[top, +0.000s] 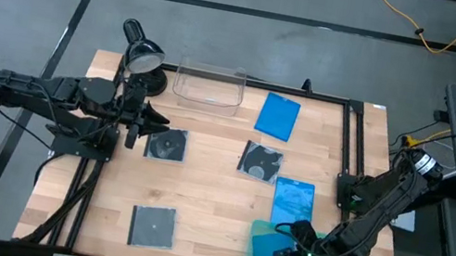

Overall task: Pick & place jewel cases by type
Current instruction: Put the bottom left blue cd case into the green bin, then put the top right black cd case into the transparent bin

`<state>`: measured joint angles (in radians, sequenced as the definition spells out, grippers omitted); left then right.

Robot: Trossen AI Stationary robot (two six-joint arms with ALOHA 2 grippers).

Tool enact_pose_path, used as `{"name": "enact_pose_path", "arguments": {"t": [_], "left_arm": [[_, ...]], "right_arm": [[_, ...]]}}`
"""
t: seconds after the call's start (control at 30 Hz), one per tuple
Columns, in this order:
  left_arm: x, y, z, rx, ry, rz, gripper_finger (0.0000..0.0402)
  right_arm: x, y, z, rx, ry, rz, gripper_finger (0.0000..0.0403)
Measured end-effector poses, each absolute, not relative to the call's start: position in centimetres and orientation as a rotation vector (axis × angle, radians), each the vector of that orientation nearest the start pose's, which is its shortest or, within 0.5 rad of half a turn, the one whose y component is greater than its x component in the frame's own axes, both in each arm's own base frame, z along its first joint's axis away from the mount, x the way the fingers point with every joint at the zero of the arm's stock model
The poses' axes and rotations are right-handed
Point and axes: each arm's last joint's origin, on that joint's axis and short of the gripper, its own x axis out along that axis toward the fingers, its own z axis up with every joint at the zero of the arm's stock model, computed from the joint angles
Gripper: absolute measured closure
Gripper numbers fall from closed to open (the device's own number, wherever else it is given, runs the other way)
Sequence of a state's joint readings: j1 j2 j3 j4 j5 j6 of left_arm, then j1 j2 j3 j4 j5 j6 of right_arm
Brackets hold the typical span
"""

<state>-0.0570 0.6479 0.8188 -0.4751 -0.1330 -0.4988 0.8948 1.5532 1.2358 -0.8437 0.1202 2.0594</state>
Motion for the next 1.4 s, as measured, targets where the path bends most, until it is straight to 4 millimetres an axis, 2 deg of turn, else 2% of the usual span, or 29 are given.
{"name": "enact_pose_path", "arguments": {"t": [0.2, 0.5, 0.67, 0.87, 1.0, 1.2, 1.4], "left_arm": [[13.7, -0.4, 33.2, -0.465, 0.298, 0.151, 0.0288], [14.2, -0.5, 33.0, -0.468, 0.323, 0.136, 0.0288], [14.3, -0.5, 32.9, -0.461, 0.331, 0.13, 0.0288], [14.3, -0.5, 32.9, -0.451, 0.329, 0.139, 0.0288], [14.3, -0.5, 32.9, -0.451, 0.329, 0.139, 0.0288], [14.5, -0.5, 32.9, -0.448, 0.33, 0.153, 0.0288], [15.2, -0.4, 32.7, -0.487, 0.327, 0.201, 0.0288]], "right_arm": [[18.8, 23.7, 25.8, 1.196, 1.331, -0.575, 0.02], [17.1, 24.0, 25.7, 1.134, 1.56, -0.617, 0.0197], [16.6, 23.2, 26.9, 1.05, 1.557, -0.695, 0.0197], [16.6, 19.8, 29.3, 0.911, 1.489, -0.756, 0.0197], [16.8, 17.4, 30.7, 0.799, 1.489, -0.697, 0.0197], [17.7, 13.8, 31.6, 0.618, 1.514, -0.591, 0.021], [19.6, 9.7, 32.2, 0.462, 1.407, -0.541, 0.0235]]}}
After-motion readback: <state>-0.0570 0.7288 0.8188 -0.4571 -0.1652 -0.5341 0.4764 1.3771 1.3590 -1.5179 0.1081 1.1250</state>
